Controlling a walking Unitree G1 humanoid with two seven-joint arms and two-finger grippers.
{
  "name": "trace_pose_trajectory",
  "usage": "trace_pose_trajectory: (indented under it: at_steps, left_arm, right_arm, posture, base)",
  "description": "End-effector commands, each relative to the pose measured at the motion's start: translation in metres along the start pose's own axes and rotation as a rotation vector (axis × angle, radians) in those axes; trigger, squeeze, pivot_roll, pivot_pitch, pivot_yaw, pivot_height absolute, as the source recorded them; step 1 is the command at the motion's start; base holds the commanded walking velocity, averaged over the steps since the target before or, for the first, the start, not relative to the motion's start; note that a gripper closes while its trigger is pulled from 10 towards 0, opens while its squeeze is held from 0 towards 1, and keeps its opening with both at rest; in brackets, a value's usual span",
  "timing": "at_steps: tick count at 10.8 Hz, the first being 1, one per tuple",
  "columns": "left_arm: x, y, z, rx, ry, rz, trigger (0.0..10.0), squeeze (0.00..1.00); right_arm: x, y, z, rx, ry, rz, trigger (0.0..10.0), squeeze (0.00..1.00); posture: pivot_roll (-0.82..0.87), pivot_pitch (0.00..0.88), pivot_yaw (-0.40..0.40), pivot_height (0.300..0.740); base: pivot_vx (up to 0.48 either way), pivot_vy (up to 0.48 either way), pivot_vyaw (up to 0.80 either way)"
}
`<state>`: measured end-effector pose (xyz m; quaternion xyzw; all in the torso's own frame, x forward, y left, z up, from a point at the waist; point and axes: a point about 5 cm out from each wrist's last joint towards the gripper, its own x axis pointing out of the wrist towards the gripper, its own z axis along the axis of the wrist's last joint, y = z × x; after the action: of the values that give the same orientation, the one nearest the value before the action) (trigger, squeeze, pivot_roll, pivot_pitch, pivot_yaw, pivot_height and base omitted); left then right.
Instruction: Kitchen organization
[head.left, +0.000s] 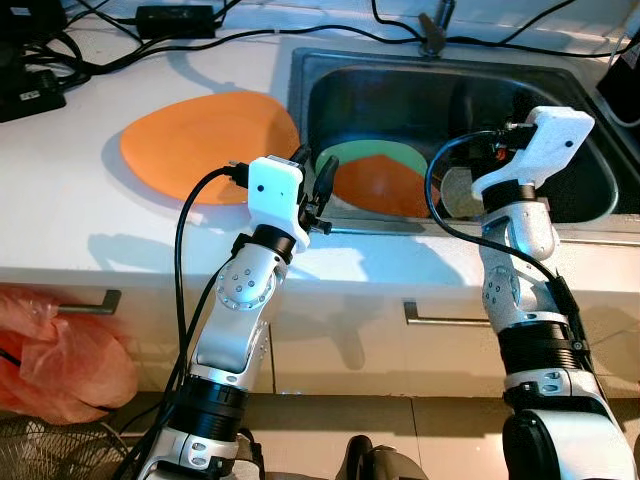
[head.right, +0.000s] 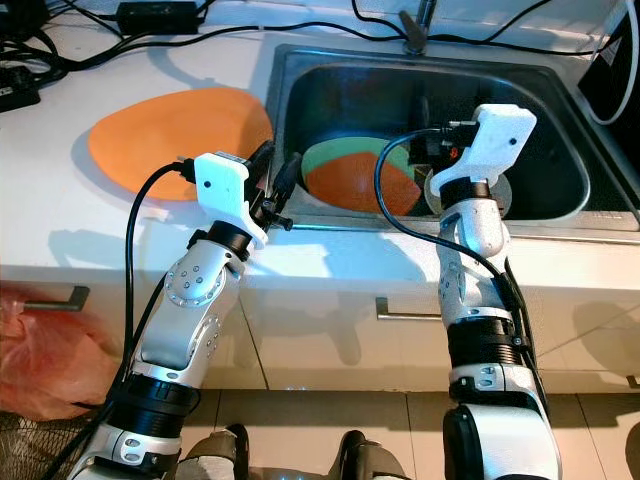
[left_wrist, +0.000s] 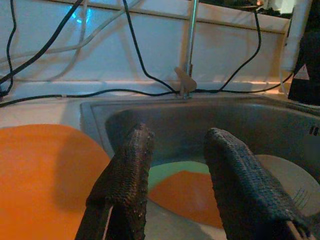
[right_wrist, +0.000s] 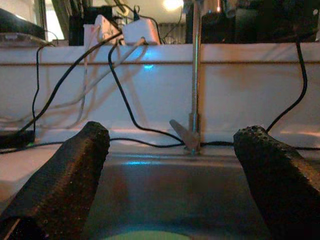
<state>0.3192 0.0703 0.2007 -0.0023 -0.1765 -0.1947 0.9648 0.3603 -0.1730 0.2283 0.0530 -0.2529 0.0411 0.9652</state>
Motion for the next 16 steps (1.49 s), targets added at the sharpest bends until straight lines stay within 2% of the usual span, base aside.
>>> trace_pose_trajectory:
  at_steps: [1, 3, 7, 11, 13, 15, 16]
  left_arm:
    - [0.001, -0.003, -0.001, 0.009, 0.001, -0.005, 10.0, 0.0]
    - [-0.001, 0.0, -0.002, 0.012, 0.004, 0.006, 10.0, 0.0]
    - [-0.001, 0.0, -0.003, 0.008, 0.009, 0.014, 10.0, 0.0]
    - [-0.003, 0.003, -0.005, 0.012, 0.017, 0.043, 10.0, 0.0]
    - [-0.002, 0.004, -0.004, 0.015, 0.011, 0.048, 10.0, 0.0]
    - [0.001, 0.008, 0.009, 0.045, -0.018, 0.063, 10.0, 0.0]
    - [0.006, 0.015, 0.027, 0.056, -0.066, 0.086, 10.0, 0.0]
  right_arm:
    - [-0.002, -0.003, 0.003, 0.005, 0.001, -0.014, 10.0, 0.0]
    - [-0.01, -0.006, 0.011, -0.029, 0.001, -0.017, 10.0, 0.0]
    - [-0.03, -0.006, 0.012, -0.013, 0.029, -0.035, 10.0, 0.0]
    - [-0.059, 0.004, -0.017, 0.025, 0.131, -0.031, 10.0, 0.0]
    - [-0.067, 0.009, -0.031, 0.062, 0.186, -0.048, 10.0, 0.0]
    - [-0.069, 0.016, -0.035, 0.079, 0.2, -0.039, 10.0, 0.0]
    - [-0.069, 0.02, -0.037, 0.084, 0.203, -0.032, 10.0, 0.0]
  posture:
    - [0.15, 0.178, -0.068, 0.74]
    - [0.13, 0.183, -0.067, 0.74]
    - [0.12, 0.191, -0.064, 0.74]
    - [0.12, 0.193, -0.066, 0.74]
    - [0.13, 0.193, -0.066, 0.74]
    - [0.14, 0.189, -0.064, 0.74]
    - [0.14, 0.187, -0.063, 0.74]
  base:
    - [0.0, 0.0, 0.0]
    - [0.0, 0.0, 0.0]
    - [0.0, 0.0, 0.0]
    - [0.0, 0.0, 0.0]
    - [0.0, 0.0, 0.0]
    - [0.0, 0.0, 0.0]
    - [0.0, 0.0, 0.0]
